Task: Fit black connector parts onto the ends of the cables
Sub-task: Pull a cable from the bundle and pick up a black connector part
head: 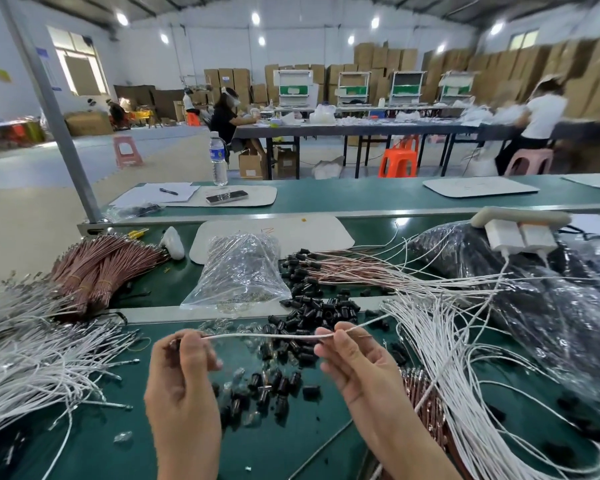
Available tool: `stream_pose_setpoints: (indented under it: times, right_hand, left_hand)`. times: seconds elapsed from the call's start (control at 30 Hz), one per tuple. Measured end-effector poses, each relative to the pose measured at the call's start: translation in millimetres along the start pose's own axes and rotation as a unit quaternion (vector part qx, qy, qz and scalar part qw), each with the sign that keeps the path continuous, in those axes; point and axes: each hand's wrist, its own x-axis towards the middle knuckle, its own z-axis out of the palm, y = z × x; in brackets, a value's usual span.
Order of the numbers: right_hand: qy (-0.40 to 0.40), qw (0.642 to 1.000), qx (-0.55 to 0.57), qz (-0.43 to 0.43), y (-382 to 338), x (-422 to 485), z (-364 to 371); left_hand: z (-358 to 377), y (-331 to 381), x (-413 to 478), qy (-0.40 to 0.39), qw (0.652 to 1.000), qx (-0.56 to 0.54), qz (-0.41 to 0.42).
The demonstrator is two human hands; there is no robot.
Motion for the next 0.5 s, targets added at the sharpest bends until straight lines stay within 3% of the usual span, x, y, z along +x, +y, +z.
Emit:
stream_pose_setpoints:
  times: [0.17,0.4,0.5]
  right_hand:
    - [-0.017,0.992,-0.101,-0.071,-25,1,14]
    - [0.001,0.943,-0.237,-0.232,-110,24,25]
    - [0.023,0.929,-0.29,-0.228,-148,70,26]
  left_hand:
    - [-9,13,19,0.021,0.995,-0.093,-0.037]
    - [44,40,52,-0.138,0.966,-0.17,-0.135]
    - [96,35,89,-0.155,0.958,-0.156,-0.182]
